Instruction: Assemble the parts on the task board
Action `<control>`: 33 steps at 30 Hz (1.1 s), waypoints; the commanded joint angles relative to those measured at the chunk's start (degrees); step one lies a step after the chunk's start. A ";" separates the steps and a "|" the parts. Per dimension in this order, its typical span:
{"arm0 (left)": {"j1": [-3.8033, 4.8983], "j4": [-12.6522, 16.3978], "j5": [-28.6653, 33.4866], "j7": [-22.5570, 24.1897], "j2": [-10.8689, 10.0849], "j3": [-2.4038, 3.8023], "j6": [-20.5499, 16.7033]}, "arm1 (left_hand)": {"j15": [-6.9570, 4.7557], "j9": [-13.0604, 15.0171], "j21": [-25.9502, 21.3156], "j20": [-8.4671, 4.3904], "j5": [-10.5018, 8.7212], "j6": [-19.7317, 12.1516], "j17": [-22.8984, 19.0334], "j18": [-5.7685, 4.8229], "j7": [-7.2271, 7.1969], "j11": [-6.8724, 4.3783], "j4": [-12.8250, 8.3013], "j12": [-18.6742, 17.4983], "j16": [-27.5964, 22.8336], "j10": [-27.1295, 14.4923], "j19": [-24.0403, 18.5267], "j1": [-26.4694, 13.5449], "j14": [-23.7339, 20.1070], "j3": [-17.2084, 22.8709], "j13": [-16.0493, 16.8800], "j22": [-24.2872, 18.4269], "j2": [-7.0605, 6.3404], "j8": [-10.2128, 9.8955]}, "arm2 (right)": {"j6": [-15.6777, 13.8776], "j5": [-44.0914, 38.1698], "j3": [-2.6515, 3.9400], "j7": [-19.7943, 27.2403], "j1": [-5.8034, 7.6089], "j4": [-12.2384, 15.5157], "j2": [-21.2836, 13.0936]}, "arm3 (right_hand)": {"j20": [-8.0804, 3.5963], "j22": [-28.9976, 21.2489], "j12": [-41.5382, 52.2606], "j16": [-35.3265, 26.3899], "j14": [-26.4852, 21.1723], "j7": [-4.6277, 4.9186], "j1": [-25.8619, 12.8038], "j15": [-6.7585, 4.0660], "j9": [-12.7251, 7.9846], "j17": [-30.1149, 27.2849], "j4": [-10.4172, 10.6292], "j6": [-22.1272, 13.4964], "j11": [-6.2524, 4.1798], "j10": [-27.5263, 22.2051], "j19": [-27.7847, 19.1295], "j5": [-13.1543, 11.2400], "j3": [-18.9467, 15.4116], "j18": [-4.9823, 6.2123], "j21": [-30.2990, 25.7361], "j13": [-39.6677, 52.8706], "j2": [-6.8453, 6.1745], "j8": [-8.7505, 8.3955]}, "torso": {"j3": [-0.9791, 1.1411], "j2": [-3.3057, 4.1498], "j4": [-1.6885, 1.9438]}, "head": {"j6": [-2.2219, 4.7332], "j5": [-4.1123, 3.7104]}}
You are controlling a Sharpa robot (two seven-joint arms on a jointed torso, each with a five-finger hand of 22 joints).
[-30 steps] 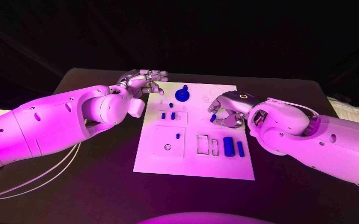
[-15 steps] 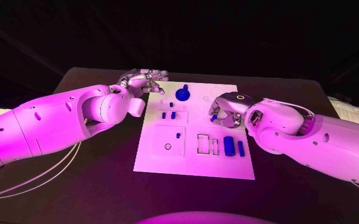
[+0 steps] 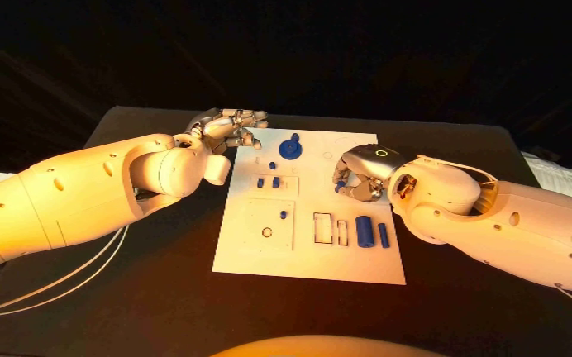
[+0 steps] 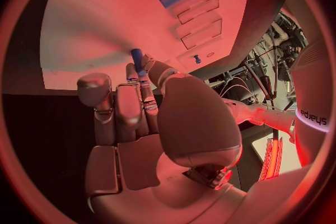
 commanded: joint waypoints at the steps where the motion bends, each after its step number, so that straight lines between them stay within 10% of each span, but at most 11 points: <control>1: 0.02 0.10 0.21 0.42 0.07 0.04 0.97 | -0.10 -0.09 -0.28 -0.09 0.35 -0.25 -0.05 1.08 -0.06 -0.08 -0.05 0.38 0.20 -0.50 0.40 0.01 -0.32 -0.25 0.07 -0.05 0.27 0.23 | -4.06 -1.68 -0.01 -0.27 -0.08 0.32 -0.08 | -0.22 1.22 0.38 0.41 2.08 0.02 2.02 -0.54 0.39 0.34 -0.84 0.44 -1.09 1.90 0.69 0.16 0.95 -1.33 0.80 0.43 1.32 0.39 | 0.00 -0.02 0.03 | -0.03 -0.01; 17: 0.01 0.04 0.21 0.24 0.09 0.03 1.10 | -0.09 -0.10 -0.32 -0.08 0.35 -0.30 -0.07 1.08 -0.04 -0.06 -0.05 0.42 0.21 -0.57 0.42 0.03 -0.34 -0.32 0.07 -0.09 0.28 0.24 | -7.51 0.67 0.55 0.55 0.10 8.74 -3.59 | -0.32 1.98 -0.18 0.52 2.06 0.43 1.89 -0.37 0.43 0.31 -1.64 0.14 -0.78 2.01 0.87 0.14 1.34 -1.50 1.45 0.39 0.40 0.37 | 0.00 -0.03 0.00 | 0.02 0.17; 33: 0.00 -0.01 0.21 0.19 0.46 0.03 1.43 | -0.09 -0.10 -0.32 -0.08 0.35 -0.30 -0.07 1.08 -0.04 -0.06 -0.05 0.42 0.21 -0.57 0.42 0.03 -0.34 -0.32 0.07 -0.09 0.28 0.24 | -7.23 1.76 0.47 2.97 -2.16 11.71 4.28 | -0.26 1.89 -0.90 0.55 2.00 0.75 1.58 -0.13 0.31 0.26 -1.74 -0.50 -0.47 1.51 0.68 0.18 1.70 -1.47 1.47 0.26 0.39 0.03 | -0.06 0.04 0.12 | -0.33 1.52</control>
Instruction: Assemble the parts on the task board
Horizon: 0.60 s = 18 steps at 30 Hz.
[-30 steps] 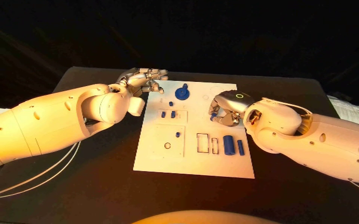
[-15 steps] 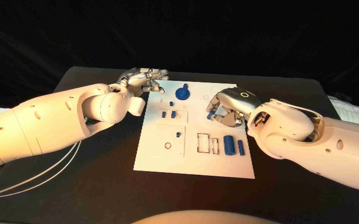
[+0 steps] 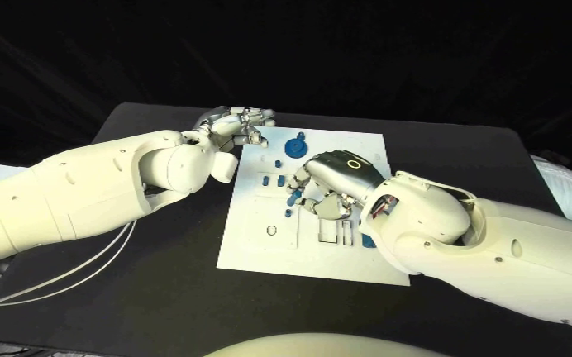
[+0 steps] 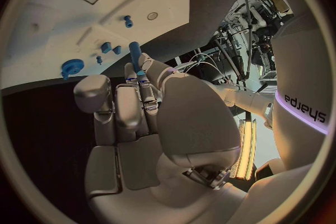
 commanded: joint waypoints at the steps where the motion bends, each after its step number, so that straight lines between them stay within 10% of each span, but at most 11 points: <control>1: 0.01 0.08 0.20 0.28 0.20 0.04 1.23 | -0.09 -0.05 -0.33 -0.08 0.35 -0.30 -0.08 1.08 -0.04 0.14 -0.05 0.19 0.21 -0.36 0.42 0.03 -0.34 -0.32 0.09 -0.05 0.27 0.25 | 0.56 0.36 -0.05 1.81 -0.82 -0.26 1.46 | 0.24 -0.01 -0.34 0.25 1.79 0.26 1.02 0.07 -0.08 -0.03 -0.15 -0.16 -0.97 1.00 0.18 0.19 0.13 -0.56 0.35 0.09 0.64 -0.37 | 0.00 0.09 0.14 | -0.08 0.16; 18: 0.01 0.38 0.20 0.30 0.22 0.04 1.41 | -0.09 -0.05 -0.33 -0.08 0.35 -0.30 -0.08 1.08 -0.04 0.14 -0.05 0.19 0.21 -0.36 0.42 0.03 -0.34 -0.32 0.09 -0.05 0.27 0.25 | 4.71 0.35 -0.43 3.18 -4.39 -6.05 7.15 | 0.31 -0.28 -0.57 0.25 1.77 0.35 0.98 0.15 -0.11 -0.06 -0.20 -0.34 -0.88 0.85 0.02 0.21 0.29 -0.51 0.21 0.07 0.77 -0.46 | 0.04 0.07 0.06 | -0.73 0.74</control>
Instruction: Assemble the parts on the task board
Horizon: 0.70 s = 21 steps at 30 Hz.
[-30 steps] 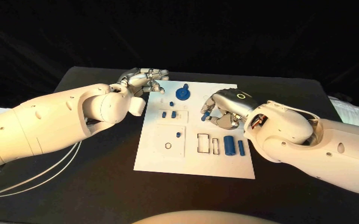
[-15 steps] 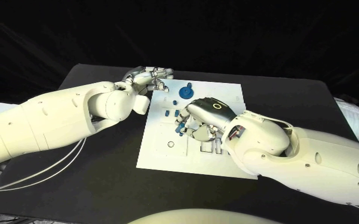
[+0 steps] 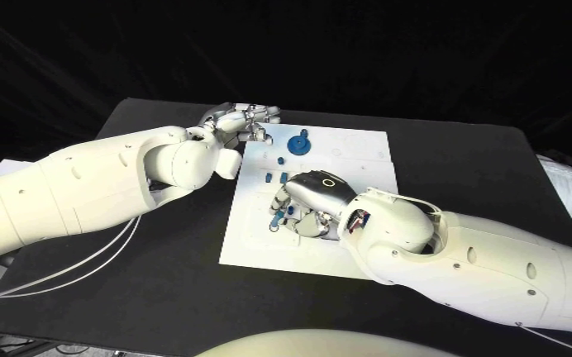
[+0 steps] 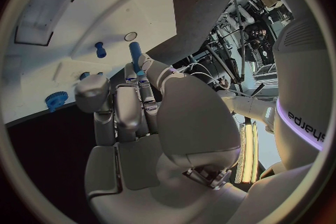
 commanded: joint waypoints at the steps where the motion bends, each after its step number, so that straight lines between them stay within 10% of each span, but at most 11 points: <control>1: 0.01 0.19 0.20 0.32 0.14 0.04 1.21 | -0.09 -0.06 -0.33 -0.08 0.35 -0.30 -0.08 1.08 -0.04 0.14 -0.05 0.19 0.21 -0.37 0.42 0.03 -0.34 -0.32 0.09 -0.06 0.27 0.25 | 2.13 -0.43 -0.02 0.95 -0.39 -0.79 0.58 | 0.30 -0.05 -0.11 0.27 1.77 0.14 0.98 0.15 -0.02 0.01 -0.13 -0.12 -0.88 0.84 0.02 0.39 0.23 -0.51 0.21 0.02 0.76 -0.21 | 0.03 0.00 0.12 | -0.16 0.02; 21: 0.02 0.20 0.20 0.25 0.12 0.04 1.26 | -0.09 -0.06 -0.33 -0.08 0.35 -0.30 -0.08 1.08 -0.04 0.14 -0.05 0.19 0.21 -0.37 0.42 0.03 -0.34 -0.32 0.09 -0.06 0.27 0.25 | 2.21 -2.25 -0.13 -0.72 -1.33 -2.65 2.03 | 0.33 0.01 -0.17 0.31 1.77 0.17 0.97 0.17 -0.02 0.05 -0.14 -0.15 -0.85 0.84 0.01 0.41 0.31 -0.52 0.25 0.02 0.85 -0.23 | -0.05 -0.04 0.05 | -0.68 0.24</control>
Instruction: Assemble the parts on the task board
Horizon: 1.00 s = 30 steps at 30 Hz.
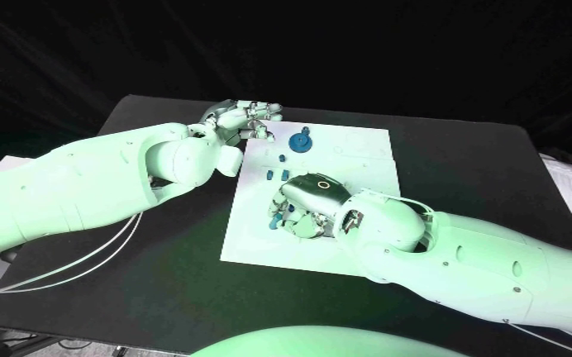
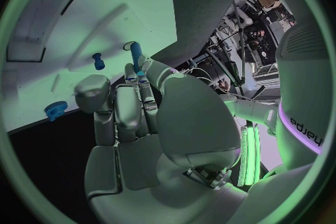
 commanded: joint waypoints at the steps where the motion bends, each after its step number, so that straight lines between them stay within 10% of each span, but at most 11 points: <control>1: 0.02 0.17 0.20 0.25 0.07 0.04 1.08 | -0.09 -0.06 -0.33 -0.08 0.35 -0.30 -0.09 1.07 -0.04 0.14 -0.05 0.19 0.21 -0.37 0.42 0.03 -0.34 -0.32 0.05 -0.06 0.28 0.25 | 0.86 -2.07 -0.12 -1.36 -0.22 -0.21 0.14 | 0.33 0.05 0.15 0.33 1.77 0.17 0.88 0.18 0.04 0.07 -0.05 -0.11 -0.85 0.84 0.03 0.19 0.23 -0.53 0.28 0.09 0.78 -0.01 | -0.03 -0.01 0.00 | -0.11 -0.04; 30: 0.01 -0.06 0.20 0.07 0.09 0.04 1.28 | -0.06 -0.08 -0.47 -0.07 0.35 -0.39 -0.13 1.06 -0.01 0.17 -0.03 0.31 0.21 -0.52 0.45 0.09 -0.42 -0.46 0.07 -0.18 0.34 0.31 | 1.55 -4.95 0.00 -3.62 -0.51 1.62 -0.76 | 0.41 0.17 0.06 0.40 1.77 0.17 0.50 0.23 0.10 0.09 -0.06 0.04 -0.82 1.00 0.00 0.21 0.15 -0.53 0.39 0.14 0.60 0.09 | 0.04 0.01 -0.08 | -0.57 0.08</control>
